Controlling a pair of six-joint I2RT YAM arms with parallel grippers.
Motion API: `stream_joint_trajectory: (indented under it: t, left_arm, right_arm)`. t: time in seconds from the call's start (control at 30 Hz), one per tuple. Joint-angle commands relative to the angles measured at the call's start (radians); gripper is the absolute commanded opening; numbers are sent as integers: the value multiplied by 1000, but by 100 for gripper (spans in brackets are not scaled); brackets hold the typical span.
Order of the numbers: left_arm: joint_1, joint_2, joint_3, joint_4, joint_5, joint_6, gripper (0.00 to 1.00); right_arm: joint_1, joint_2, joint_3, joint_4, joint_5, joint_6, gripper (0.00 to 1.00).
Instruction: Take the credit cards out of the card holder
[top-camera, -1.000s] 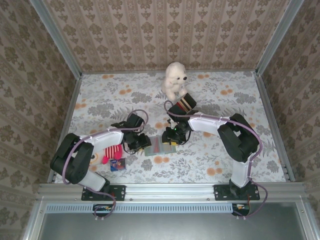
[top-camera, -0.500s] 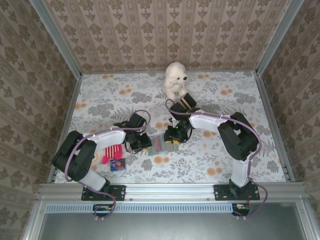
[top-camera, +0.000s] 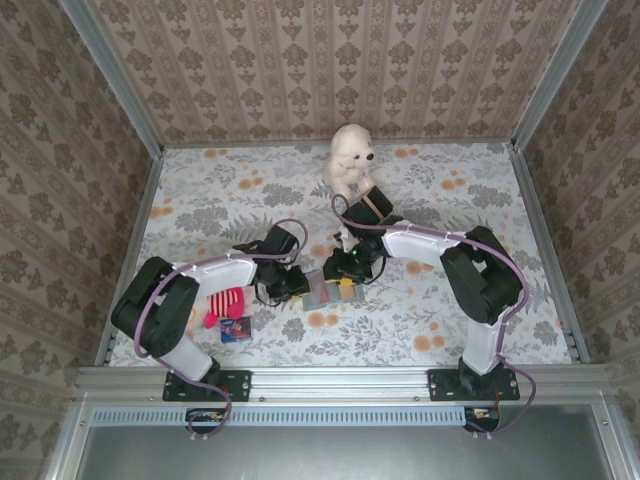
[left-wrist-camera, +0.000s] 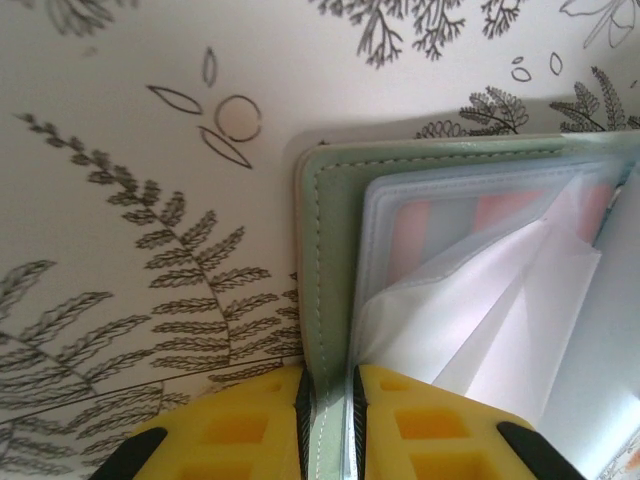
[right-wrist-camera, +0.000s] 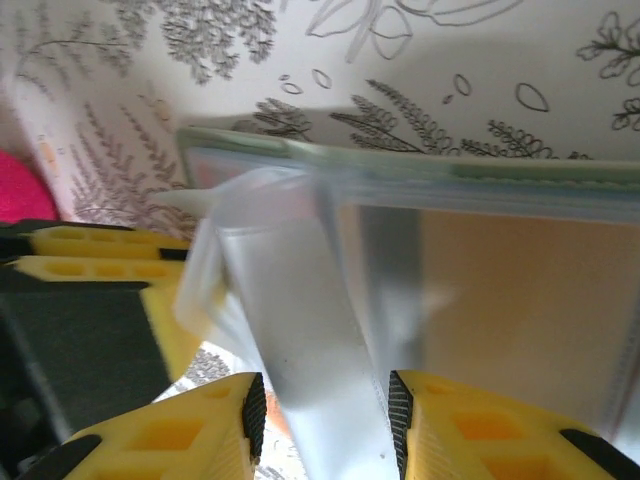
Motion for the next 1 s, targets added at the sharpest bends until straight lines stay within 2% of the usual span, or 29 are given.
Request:
stream_joint_trajectory:
  t: [0.0,0.3,0.5,0.67,0.83,0.97]
  left_arm:
    - [-9,31,6,-11,9,9,20]
    - [-8,3,29,-35,9,18,26]
    - [7,-64,30,-72,-7,23,38]
    - [67,-139,-45,-86,-31,5,44]
    - [112,-223,-89,-94,-34,7,45]
    - [115,-260,-82,-92,-20,13,37]
  right_arm:
    - [-13,-37,-22,40,-56,17,40]
    - [-13,-20,-25,73,-101,27,40]
    - [-3,-12,-24,110,-156,49,40]
    - [31,4,-15,125,-168,79,40]
    - [67,19,-2,102,-121,103,40]
    - [72,31,21,18,-11,105,35]
